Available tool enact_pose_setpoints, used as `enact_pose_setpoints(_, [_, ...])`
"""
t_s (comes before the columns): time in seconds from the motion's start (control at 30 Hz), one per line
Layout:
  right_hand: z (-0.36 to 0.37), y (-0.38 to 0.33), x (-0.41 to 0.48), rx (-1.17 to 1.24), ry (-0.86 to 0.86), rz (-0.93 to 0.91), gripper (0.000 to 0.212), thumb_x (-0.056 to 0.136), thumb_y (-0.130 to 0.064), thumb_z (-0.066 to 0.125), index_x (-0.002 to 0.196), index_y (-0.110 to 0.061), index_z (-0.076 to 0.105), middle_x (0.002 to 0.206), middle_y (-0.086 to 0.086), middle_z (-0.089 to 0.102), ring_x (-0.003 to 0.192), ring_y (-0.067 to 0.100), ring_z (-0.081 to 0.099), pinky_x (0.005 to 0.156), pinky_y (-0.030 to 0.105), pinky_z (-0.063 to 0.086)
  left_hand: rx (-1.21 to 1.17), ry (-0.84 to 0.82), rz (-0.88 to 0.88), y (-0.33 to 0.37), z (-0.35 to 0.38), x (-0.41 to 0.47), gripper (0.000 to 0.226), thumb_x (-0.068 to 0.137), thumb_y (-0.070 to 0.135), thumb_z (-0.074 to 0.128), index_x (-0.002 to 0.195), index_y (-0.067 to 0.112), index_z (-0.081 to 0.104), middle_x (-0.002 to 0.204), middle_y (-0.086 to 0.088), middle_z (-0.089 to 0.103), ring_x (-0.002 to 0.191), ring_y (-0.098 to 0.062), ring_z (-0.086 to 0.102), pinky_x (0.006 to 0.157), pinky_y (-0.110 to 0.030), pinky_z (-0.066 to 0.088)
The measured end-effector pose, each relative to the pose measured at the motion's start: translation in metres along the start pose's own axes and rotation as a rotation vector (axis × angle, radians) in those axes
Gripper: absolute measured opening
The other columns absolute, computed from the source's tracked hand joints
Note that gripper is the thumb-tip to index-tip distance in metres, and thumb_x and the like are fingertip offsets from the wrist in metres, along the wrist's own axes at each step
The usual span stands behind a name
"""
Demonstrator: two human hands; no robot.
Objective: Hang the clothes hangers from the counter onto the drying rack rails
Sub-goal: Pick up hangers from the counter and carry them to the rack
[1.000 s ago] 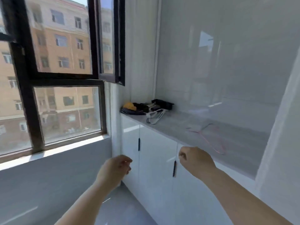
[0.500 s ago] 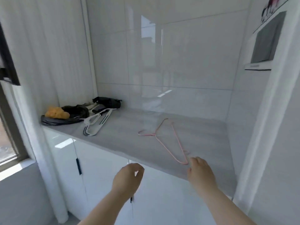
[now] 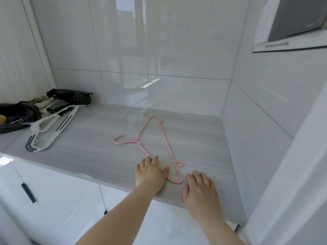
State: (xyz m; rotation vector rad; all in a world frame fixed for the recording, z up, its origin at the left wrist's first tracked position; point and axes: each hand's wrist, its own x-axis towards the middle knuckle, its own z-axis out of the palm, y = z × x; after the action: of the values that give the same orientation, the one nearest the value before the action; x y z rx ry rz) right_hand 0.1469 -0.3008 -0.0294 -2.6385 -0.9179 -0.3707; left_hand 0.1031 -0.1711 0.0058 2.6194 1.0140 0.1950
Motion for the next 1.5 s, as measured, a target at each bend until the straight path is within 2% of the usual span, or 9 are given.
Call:
enact_pose_setpoints(0.4, [0.001,-0.001,0.001,-0.010,0.113,-0.016,0.040,0.067,-0.028,0.034,0.071,-0.014,0.072,0.082,0.005,0.072,0.073,0.025,0.069,0.064,0.036,0.056,-0.013,0.115,0.055,-0.051,-0.008,-0.028,0.049,0.096,0.015,0.028,0.144,0.016,0.021,0.153,0.002,0.019,0.142,-0.013,0.013,0.114,-0.024,0.007])
enact_pose_setpoints(0.5, [0.002,-0.001,-0.001,-0.024,0.141,-0.025,0.039,0.068,-0.027,0.034,0.069,-0.014,0.071,0.080,0.005,0.072,0.072,0.025,0.069,0.063,0.037,0.056,-0.156,0.151,0.067,-0.082,-0.011,-0.047,0.047,0.093,0.018,0.034,0.140,0.014,0.032,0.148,0.000,0.032,0.138,-0.017,0.026,0.112,-0.024,0.014])
enact_pose_setpoints(0.63, [0.001,-0.002,-0.002,-0.040,0.143,-0.029,0.040,0.068,-0.026,0.033,0.070,-0.013,0.071,0.080,0.006,0.073,0.072,0.025,0.070,0.061,0.038,0.057,-0.500,0.308,-0.172,-0.101,-0.015,-0.078,0.048,0.087,0.014,0.057,0.132,0.009,0.043,0.131,-0.007,0.046,0.120,-0.024,0.043,0.100,-0.031,0.032])
enact_pose_setpoints(0.7, [-0.001,-0.002,-0.002,-0.039,0.115,-0.022,0.041,0.068,-0.027,0.033,0.069,-0.013,0.072,0.080,0.006,0.073,0.072,0.026,0.070,0.060,0.039,0.057,-0.693,0.242,-0.314,-0.104,-0.017,-0.087,0.042,0.086,0.010,0.058,0.126,0.006,0.046,0.113,-0.008,0.051,0.098,-0.024,0.051,0.083,-0.030,0.040])
enact_pose_setpoints(0.83, [-0.004,-0.004,-0.004,-0.039,0.037,-0.012,0.041,0.068,-0.027,0.033,0.068,-0.012,0.072,0.078,0.006,0.073,0.070,0.027,0.070,0.059,0.040,0.056,-1.354,-0.154,-0.495,-0.102,-0.025,-0.096,0.015,0.094,0.009,0.044,0.103,0.001,0.055,0.083,-0.012,0.062,0.061,-0.023,0.063,0.046,-0.026,0.053])
enact_pose_setpoints(1.07, [-0.009,-0.004,-0.006,-0.011,-0.051,-0.013,0.051,0.072,-0.029,0.027,0.079,-0.009,0.073,0.090,0.008,0.073,0.084,0.031,0.068,0.072,0.043,0.054,-1.776,-0.294,-0.478,-0.086,-0.024,-0.105,0.023,0.097,0.017,0.038,0.099,0.004,0.057,0.072,-0.016,0.071,0.046,-0.020,0.065,0.034,-0.018,0.047])
enact_pose_setpoints(1.27, [-0.011,-0.001,-0.006,0.019,-0.082,-0.035,0.041,0.068,-0.026,0.034,0.069,-0.009,0.071,0.077,0.010,0.072,0.070,0.030,0.069,0.059,0.042,0.056,-1.537,-0.185,-0.361,-0.084,-0.036,-0.124,0.020,0.097,0.018,0.039,0.103,0.010,0.056,0.080,-0.014,0.072,0.042,-0.016,0.057,0.032,-0.018,0.036])
enact_pose_setpoints(1.4, [-0.028,-0.010,-0.007,0.154,-0.017,0.038,0.036,0.082,-0.010,0.052,0.116,-0.002,0.060,0.118,0.017,0.061,0.112,0.034,0.056,0.093,0.040,0.044,-1.361,-0.048,-0.302,-0.085,-0.057,-0.152,0.024,0.099,0.018,0.034,0.103,0.014,0.057,0.085,-0.012,0.073,0.045,-0.017,0.057,0.035,-0.020,0.037])
enact_pose_setpoints(1.5, [-0.030,-0.025,-0.005,0.335,0.020,-0.077,0.038,0.058,0.005,0.064,0.095,0.012,0.064,0.094,0.031,0.065,0.084,0.047,0.064,0.071,0.050,0.053,-1.243,0.064,-0.299,-0.085,-0.069,-0.181,0.024,0.099,0.019,0.034,0.104,0.016,0.057,0.087,-0.010,0.073,0.047,-0.018,0.058,0.036,-0.021,0.039])
